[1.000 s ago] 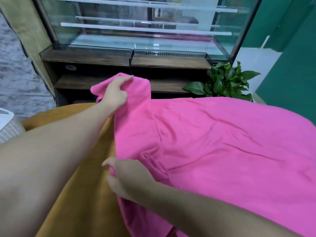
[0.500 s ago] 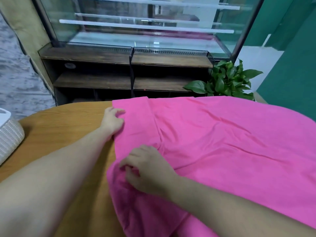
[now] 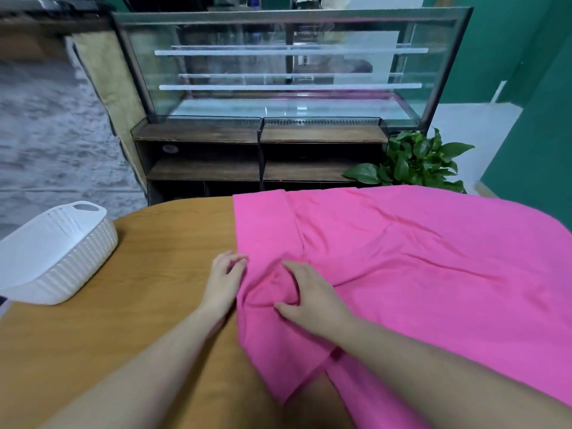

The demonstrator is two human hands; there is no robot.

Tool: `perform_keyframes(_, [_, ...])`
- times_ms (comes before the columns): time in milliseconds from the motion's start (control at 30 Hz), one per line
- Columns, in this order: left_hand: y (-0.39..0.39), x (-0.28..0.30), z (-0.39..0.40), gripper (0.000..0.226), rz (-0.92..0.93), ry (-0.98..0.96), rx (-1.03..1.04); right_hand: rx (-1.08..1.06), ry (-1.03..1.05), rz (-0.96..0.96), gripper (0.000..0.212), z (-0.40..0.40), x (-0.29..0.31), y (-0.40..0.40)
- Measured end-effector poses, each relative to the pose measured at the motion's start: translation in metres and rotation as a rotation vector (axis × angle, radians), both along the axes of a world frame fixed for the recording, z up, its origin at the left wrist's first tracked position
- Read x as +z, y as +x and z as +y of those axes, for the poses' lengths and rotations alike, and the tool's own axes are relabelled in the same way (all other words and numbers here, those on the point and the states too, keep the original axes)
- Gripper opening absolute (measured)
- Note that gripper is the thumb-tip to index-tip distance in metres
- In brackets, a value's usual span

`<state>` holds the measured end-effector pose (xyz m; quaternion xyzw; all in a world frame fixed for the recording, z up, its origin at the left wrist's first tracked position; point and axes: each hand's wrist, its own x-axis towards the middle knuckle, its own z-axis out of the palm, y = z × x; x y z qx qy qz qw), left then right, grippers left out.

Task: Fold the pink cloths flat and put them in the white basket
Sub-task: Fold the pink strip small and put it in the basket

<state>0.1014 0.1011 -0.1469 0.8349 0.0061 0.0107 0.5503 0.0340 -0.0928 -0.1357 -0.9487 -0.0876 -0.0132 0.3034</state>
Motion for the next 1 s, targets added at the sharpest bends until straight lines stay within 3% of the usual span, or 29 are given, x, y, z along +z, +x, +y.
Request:
perform_keyframes(67, [-0.026,0.0,0.006,0.015,0.015,-0.082,0.031,-0.055,0.072,0.034,0.082,0.0,0.006,-0.01])
perform_keyframes(167, [-0.053,-0.013,0.015,0.042,0.129,-0.159,0.11,-0.189,0.123,0.112,0.088,-0.001,0.014,-0.022])
perform_keyframes(267, [-0.089,0.002,0.01,0.04,0.22,-0.322,0.136,-0.243,0.073,0.242,0.073,-0.003,0.017,-0.033])
perform_keyframes(367, [-0.12,0.013,0.005,0.049,0.358,-0.423,0.032,-0.216,0.123,0.334,0.069,0.001,0.023,-0.052])
perform_keyframes(500, [-0.145,0.021,0.004,0.056,0.432,-0.456,0.021,-0.306,0.445,0.369,0.072,0.003,0.026,-0.074])
perform_keyframes(633, [-0.173,0.018,-0.003,0.065,0.342,-0.365,0.01,-0.399,0.71,0.487,0.071,0.003,0.029,-0.093])
perform_keyframes(700, [-0.182,0.019,-0.005,0.058,0.317,-0.313,0.004,-0.353,0.604,0.427,0.072,-0.001,0.031,-0.104])
perform_keyframes(833, [-0.19,0.021,-0.003,0.048,0.192,-0.162,0.003,-0.189,0.012,0.28,0.066,-0.012,0.025,-0.126])
perform_keyframes(900, [-0.193,0.019,0.002,0.047,0.127,-0.115,0.084,-0.156,-0.102,0.24,0.06,-0.014,0.022,-0.139])
perform_keyframes(1000, [-0.199,0.012,0.01,0.036,0.164,-0.17,0.112,-0.067,-0.183,0.027,0.051,-0.012,0.025,-0.156])
